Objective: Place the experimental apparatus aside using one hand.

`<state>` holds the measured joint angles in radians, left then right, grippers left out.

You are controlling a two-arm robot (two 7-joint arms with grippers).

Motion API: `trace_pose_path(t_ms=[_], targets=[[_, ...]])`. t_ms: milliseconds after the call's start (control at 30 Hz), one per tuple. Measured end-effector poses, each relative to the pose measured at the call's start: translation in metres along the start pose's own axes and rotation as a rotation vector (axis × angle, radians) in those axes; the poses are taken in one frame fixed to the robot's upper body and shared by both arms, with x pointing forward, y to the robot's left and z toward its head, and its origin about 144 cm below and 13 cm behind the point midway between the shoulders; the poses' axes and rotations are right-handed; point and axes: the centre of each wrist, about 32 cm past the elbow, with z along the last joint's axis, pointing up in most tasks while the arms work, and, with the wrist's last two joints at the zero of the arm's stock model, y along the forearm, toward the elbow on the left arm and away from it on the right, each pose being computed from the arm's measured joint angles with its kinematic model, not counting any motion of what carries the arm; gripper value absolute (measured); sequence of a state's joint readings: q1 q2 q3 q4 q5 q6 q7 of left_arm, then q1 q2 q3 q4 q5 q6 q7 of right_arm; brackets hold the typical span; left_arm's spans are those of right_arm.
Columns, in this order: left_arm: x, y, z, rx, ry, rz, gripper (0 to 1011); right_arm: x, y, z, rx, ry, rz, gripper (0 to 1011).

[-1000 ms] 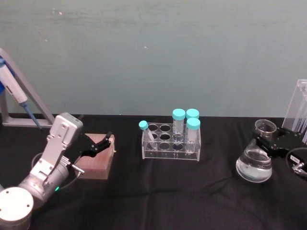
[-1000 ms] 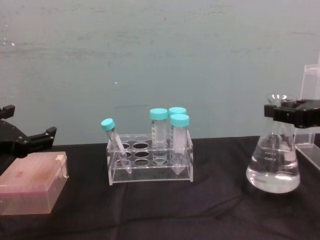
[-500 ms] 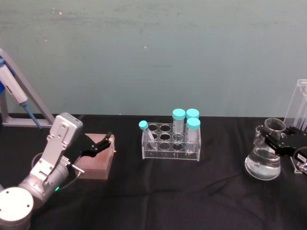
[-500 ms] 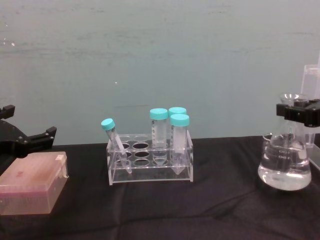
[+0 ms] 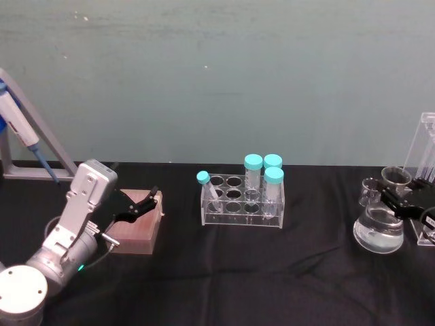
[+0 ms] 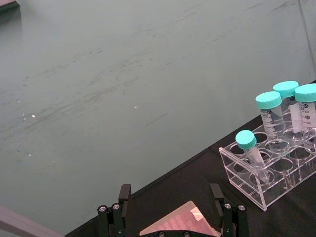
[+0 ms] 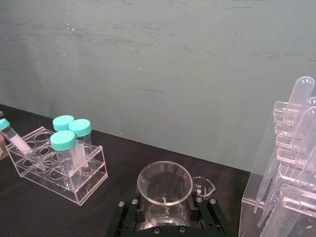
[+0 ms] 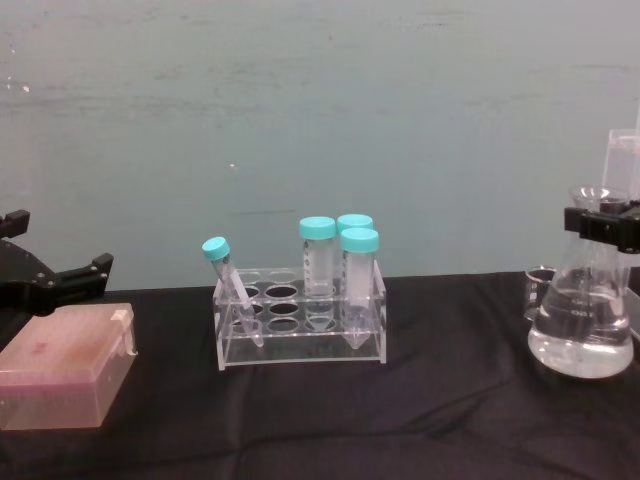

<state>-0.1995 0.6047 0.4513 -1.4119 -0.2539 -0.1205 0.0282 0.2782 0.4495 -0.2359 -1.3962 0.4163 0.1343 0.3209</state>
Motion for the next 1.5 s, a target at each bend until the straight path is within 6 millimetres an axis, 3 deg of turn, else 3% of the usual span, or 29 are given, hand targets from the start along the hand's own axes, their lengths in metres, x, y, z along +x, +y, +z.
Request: trace_pose_path(t_ms=[1500], targets=[[0.0000,0.0000,0.0000,0.000,0.000,0.000,1000,-0.0001,0.0088,-0.0065,-0.009,-0.009,-0.038,472]])
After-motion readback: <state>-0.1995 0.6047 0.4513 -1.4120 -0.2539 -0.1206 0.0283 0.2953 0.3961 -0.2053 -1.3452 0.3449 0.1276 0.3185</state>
